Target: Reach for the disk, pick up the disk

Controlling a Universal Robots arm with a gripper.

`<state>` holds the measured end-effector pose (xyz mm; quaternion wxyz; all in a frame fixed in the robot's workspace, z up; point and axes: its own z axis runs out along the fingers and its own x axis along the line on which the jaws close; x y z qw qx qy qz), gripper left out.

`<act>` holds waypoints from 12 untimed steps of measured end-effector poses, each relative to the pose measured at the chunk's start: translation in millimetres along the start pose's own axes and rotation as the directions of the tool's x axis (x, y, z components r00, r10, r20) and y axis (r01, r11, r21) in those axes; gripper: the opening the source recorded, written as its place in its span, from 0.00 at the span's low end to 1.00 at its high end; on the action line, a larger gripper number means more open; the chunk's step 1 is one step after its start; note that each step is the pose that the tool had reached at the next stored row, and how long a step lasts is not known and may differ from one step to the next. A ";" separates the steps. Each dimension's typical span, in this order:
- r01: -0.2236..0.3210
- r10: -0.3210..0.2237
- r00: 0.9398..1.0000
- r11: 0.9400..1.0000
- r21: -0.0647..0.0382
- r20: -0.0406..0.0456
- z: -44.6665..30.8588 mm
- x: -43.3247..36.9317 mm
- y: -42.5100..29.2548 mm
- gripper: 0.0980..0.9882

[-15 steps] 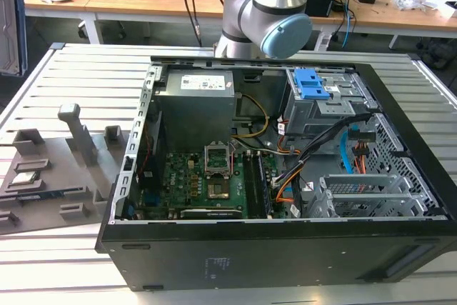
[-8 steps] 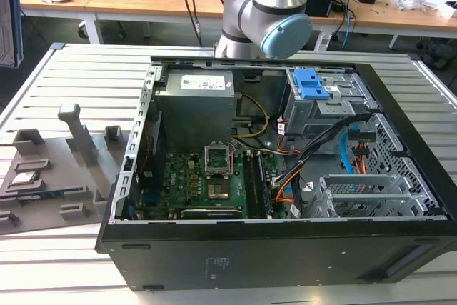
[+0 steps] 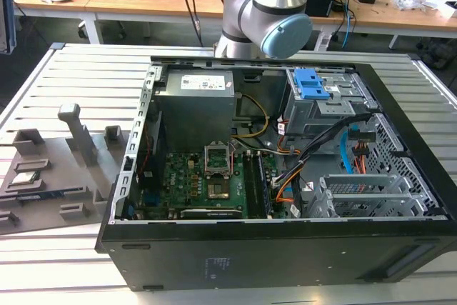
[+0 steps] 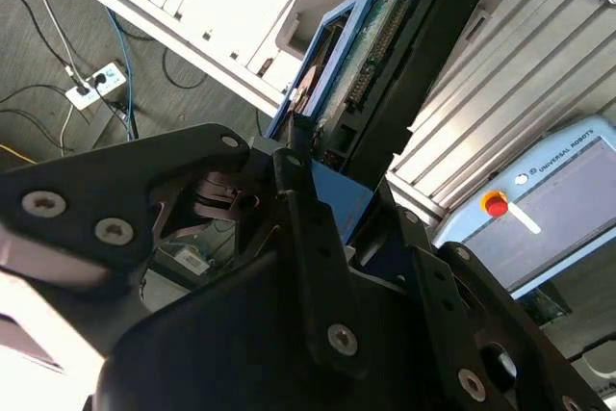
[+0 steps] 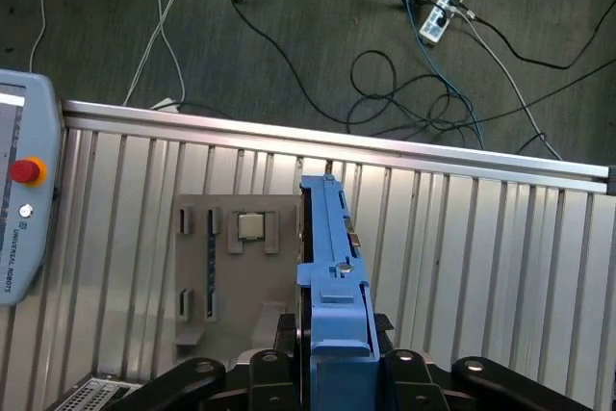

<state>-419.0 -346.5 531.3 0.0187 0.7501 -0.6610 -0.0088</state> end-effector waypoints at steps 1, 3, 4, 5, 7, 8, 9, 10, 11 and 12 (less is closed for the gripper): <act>0.000 0.000 1.000 1.000 0.000 0.000 -3.6 0.1 0.1 0.30; 0.000 0.000 1.000 1.000 0.000 0.000 -9.3 0.1 0.1 0.30; 0.000 0.000 1.000 1.000 0.000 0.000 -11.1 0.2 0.2 0.30; 0.000 0.000 1.000 1.000 0.000 0.000 -15.3 0.2 0.3 0.30; 0.000 0.000 1.000 1.000 0.000 0.000 -19.0 0.3 0.3 0.30; 0.000 0.000 1.000 1.000 0.000 0.000 -21.7 0.3 0.4 0.30; 0.000 0.000 1.000 1.000 0.000 0.000 -25.0 0.4 0.5 0.30; 0.000 0.000 1.000 1.000 0.000 0.000 -28.3 0.4 0.6 0.30; 0.000 0.000 1.000 1.000 0.000 0.001 -31.8 0.4 0.7 0.30; 0.000 0.000 1.000 1.000 0.000 0.001 -34.8 0.5 0.8 0.30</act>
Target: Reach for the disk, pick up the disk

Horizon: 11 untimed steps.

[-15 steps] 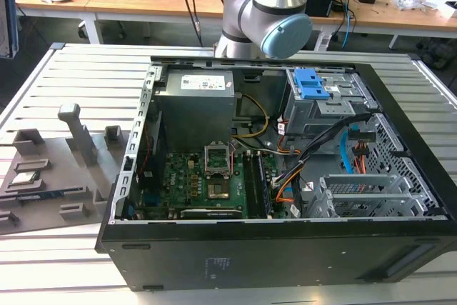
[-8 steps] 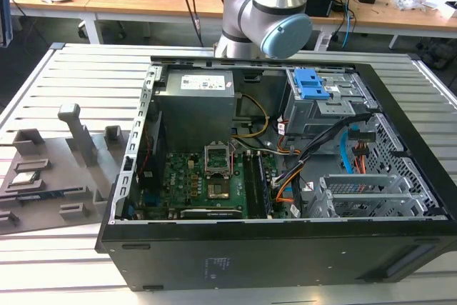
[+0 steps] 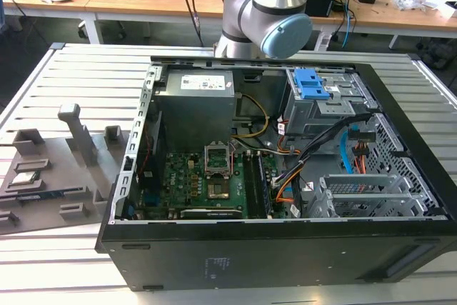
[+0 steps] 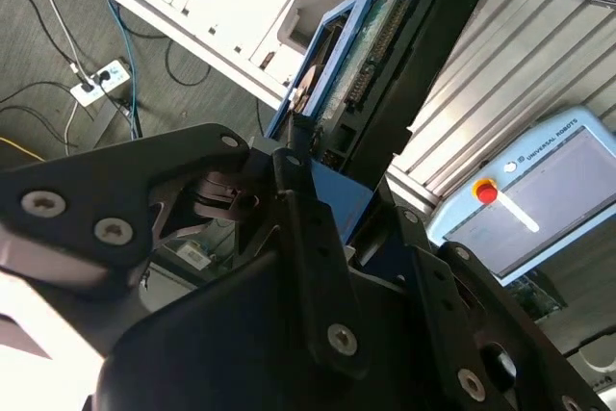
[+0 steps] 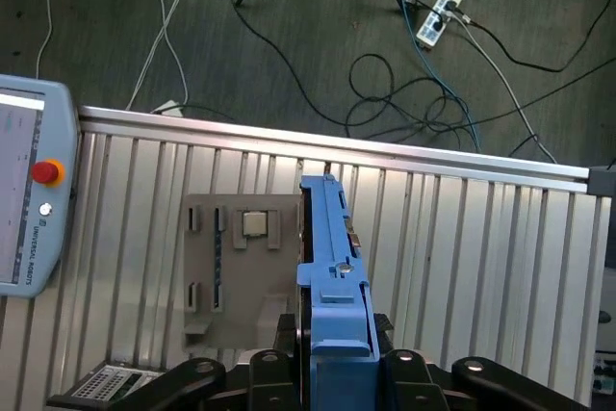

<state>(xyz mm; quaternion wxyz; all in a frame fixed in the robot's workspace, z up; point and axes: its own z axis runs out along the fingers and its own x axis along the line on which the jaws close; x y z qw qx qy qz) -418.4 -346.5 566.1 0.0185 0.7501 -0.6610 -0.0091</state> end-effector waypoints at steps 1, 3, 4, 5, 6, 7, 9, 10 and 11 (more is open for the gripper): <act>0.000 0.000 1.000 1.000 0.000 0.000 -0.2 0.0 0.0 0.30; 0.000 0.000 1.000 1.000 0.000 0.000 -0.3 0.0 0.0 0.30; 0.000 0.000 1.000 1.000 0.000 0.000 -0.3 0.0 0.0 0.30; 0.000 0.000 1.000 1.000 0.000 0.000 -0.4 0.0 0.0 0.30; 0.000 0.000 1.000 1.000 0.000 0.000 -0.3 0.0 0.0 0.30; 0.000 0.000 1.000 1.000 0.000 0.000 -0.3 0.0 0.0 0.30; 0.000 0.000 1.000 1.000 0.000 0.000 -0.5 0.5 -3.7 0.30; 0.000 0.000 1.000 1.000 0.000 0.000 -0.6 0.8 -5.9 0.30; 0.000 0.000 1.000 1.000 0.000 0.000 -0.7 1.1 -8.6 0.30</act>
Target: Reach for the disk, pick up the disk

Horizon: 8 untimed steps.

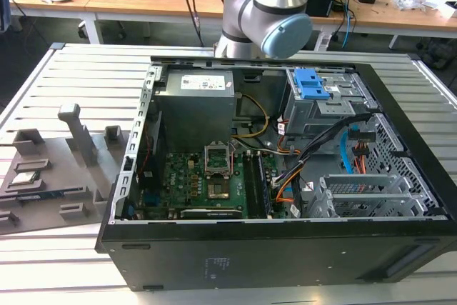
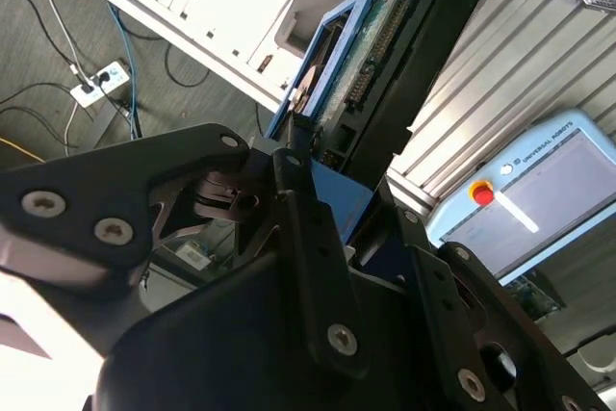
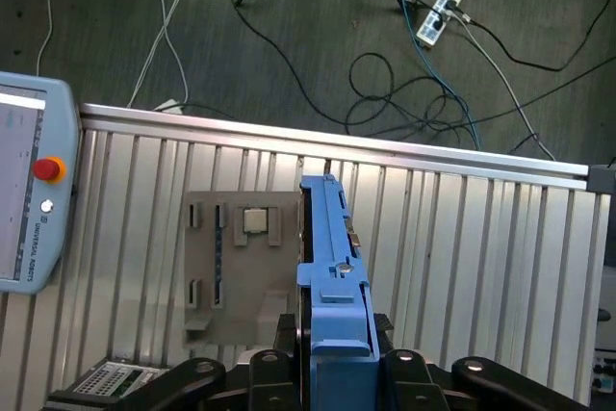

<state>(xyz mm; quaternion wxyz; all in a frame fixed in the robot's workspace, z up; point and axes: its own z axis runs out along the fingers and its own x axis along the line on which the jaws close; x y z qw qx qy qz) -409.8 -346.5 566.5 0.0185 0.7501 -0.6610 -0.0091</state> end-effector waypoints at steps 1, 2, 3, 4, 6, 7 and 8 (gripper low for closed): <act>0.000 0.000 1.000 1.000 0.000 0.000 -0.2 1.0 -7.3 0.30; 0.000 0.000 1.000 1.000 -0.001 0.000 -0.5 1.7 -13.4 0.30; 0.000 0.000 1.000 1.000 -0.001 0.000 -0.7 2.1 -16.9 0.30; 0.000 0.000 1.000 1.000 -0.001 0.000 -0.8 2.8 -22.4 0.30; 0.000 0.000 1.000 1.000 -0.003 0.000 -1.3 4.4 -34.7 0.30; 0.000 0.000 1.000 1.000 -0.003 0.000 -1.4 4.9 -38.3 0.30; 0.000 0.000 1.000 1.000 -0.003 0.000 -1.7 5.6 -43.8 0.30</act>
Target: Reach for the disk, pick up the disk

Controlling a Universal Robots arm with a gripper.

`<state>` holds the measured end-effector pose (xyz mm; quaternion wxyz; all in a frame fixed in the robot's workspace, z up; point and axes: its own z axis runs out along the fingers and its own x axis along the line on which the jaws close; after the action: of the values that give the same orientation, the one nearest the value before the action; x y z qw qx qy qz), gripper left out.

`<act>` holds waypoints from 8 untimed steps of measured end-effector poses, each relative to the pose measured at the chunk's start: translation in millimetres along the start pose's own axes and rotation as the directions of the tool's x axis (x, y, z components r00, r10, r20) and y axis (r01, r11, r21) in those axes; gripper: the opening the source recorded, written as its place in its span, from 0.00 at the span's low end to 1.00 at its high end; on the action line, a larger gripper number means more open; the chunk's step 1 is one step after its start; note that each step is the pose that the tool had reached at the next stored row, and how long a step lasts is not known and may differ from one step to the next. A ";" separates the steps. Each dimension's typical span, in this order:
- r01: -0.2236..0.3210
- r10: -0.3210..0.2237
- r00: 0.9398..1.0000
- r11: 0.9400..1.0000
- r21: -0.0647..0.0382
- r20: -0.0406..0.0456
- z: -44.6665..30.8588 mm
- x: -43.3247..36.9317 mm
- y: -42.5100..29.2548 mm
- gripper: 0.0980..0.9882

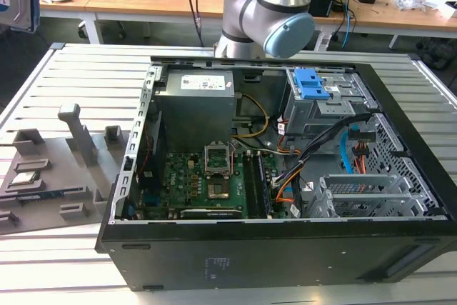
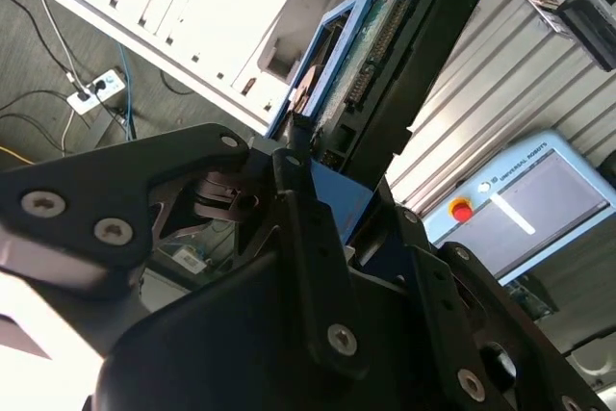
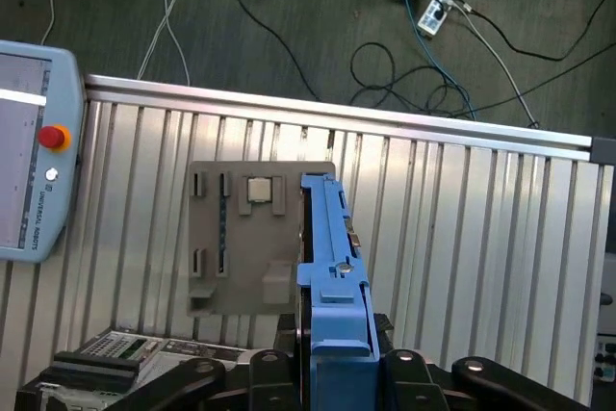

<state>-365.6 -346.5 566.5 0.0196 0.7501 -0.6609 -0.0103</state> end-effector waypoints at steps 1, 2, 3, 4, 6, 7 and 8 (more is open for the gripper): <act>0.000 0.000 1.000 1.000 0.000 0.000 -0.1 0.4 -3.4 0.30; 0.000 0.000 1.000 1.000 -0.001 0.000 -0.3 0.8 -6.8 0.30; 0.000 0.000 1.000 1.000 -0.001 0.000 -0.4 1.5 -12.5 0.30; 0.000 0.000 1.000 1.000 -0.002 0.000 -0.9 2.6 -20.5 0.30; 0.000 0.000 1.000 1.000 -0.003 0.000 -1.1 3.8 -29.7 0.30; 0.000 0.000 1.000 1.000 -0.004 0.000 -1.7 5.2 -41.3 0.30; 0.000 0.000 1.000 1.000 -0.004 0.001 -2.0 6.2 -48.8 0.30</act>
<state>-316.4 -346.5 566.5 0.0211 0.7501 -0.6609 -0.0120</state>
